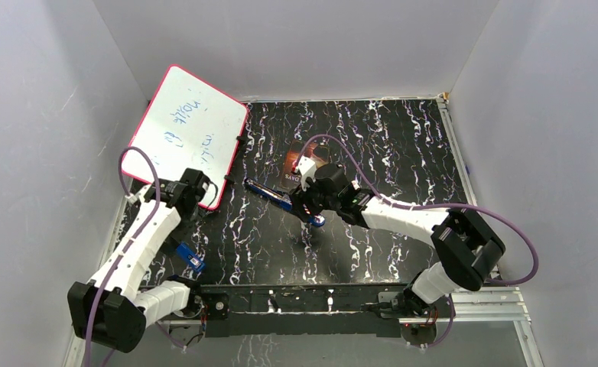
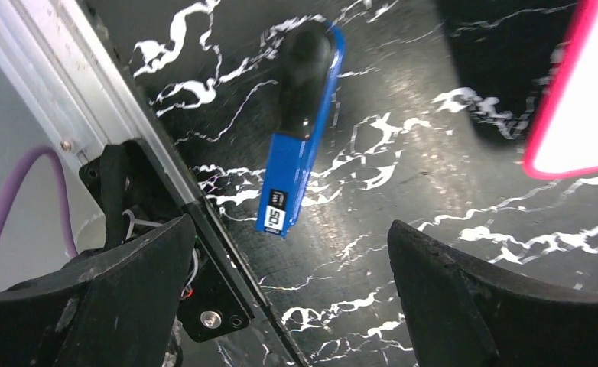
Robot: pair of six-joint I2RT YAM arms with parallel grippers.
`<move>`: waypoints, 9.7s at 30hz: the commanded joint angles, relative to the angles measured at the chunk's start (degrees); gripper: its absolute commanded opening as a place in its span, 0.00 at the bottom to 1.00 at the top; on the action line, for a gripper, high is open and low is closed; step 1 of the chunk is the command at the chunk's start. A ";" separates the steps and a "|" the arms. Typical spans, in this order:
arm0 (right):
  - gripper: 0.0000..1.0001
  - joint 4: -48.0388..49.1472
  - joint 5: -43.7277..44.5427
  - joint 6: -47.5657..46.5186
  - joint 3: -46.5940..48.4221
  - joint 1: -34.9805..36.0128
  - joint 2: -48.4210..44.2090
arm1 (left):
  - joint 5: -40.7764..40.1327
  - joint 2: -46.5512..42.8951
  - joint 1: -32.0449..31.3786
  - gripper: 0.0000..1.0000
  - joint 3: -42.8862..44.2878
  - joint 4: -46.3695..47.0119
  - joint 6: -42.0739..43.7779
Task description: Load the staples into the stapler
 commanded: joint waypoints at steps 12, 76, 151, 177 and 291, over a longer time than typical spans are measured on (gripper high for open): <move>0.69 2.64 0.30 -0.26 0.01 0.18 -2.87 | -0.52 0.51 0.38 0.89 -16.48 14.39 -3.57; 0.73 8.62 14.67 14.00 -20.27 -12.34 -25.58 | 43.61 22.37 -42.26 0.11 -6.44 55.05 84.05; 0.70 22.62 -4.92 40.33 -32.65 -13.62 -22.65 | 48.31 20.67 -37.85 0.00 -6.27 82.72 75.81; 0.00 21.93 -3.58 43.07 -38.14 -23.87 -22.77 | 48.00 10.76 -34.66 0.00 -5.09 73.21 78.70; 0.50 3.33 -8.14 29.34 -31.30 -36.49 -40.46 | 51.30 34.33 -37.09 0.04 1.31 56.61 117.53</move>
